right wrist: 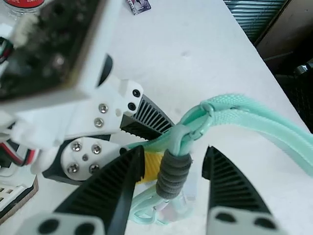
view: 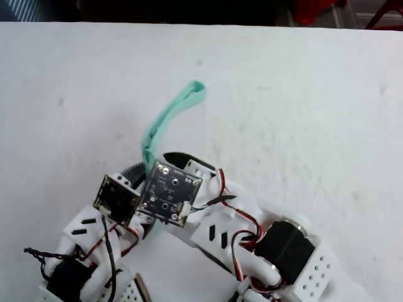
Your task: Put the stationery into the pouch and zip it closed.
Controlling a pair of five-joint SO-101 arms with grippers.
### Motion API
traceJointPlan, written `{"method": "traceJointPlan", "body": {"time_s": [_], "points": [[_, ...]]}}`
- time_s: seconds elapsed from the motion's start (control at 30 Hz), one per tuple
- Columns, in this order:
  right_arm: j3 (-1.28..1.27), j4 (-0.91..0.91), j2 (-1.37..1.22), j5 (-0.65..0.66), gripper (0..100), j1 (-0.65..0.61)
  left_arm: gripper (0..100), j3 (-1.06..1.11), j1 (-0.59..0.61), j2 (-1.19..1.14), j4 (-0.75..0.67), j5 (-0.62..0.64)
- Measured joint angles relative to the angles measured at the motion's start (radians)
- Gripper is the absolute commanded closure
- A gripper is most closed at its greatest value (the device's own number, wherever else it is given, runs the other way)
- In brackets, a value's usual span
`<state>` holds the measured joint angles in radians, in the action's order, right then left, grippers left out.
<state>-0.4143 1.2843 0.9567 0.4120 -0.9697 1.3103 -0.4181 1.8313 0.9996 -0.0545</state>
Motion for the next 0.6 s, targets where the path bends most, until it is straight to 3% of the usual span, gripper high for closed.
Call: {"method": "traceJointPlan", "body": {"time_s": [0.23,0.6], "points": [[0.0,0.0,0.0,0.0,93.2,0.003,98,0.0,0.0,0.0,0.0,0.0],[-0.011,-0.006,0.002,0.0,84.0,0.003,98,0.0,0.0,0.0,0.0,0.0]]}}
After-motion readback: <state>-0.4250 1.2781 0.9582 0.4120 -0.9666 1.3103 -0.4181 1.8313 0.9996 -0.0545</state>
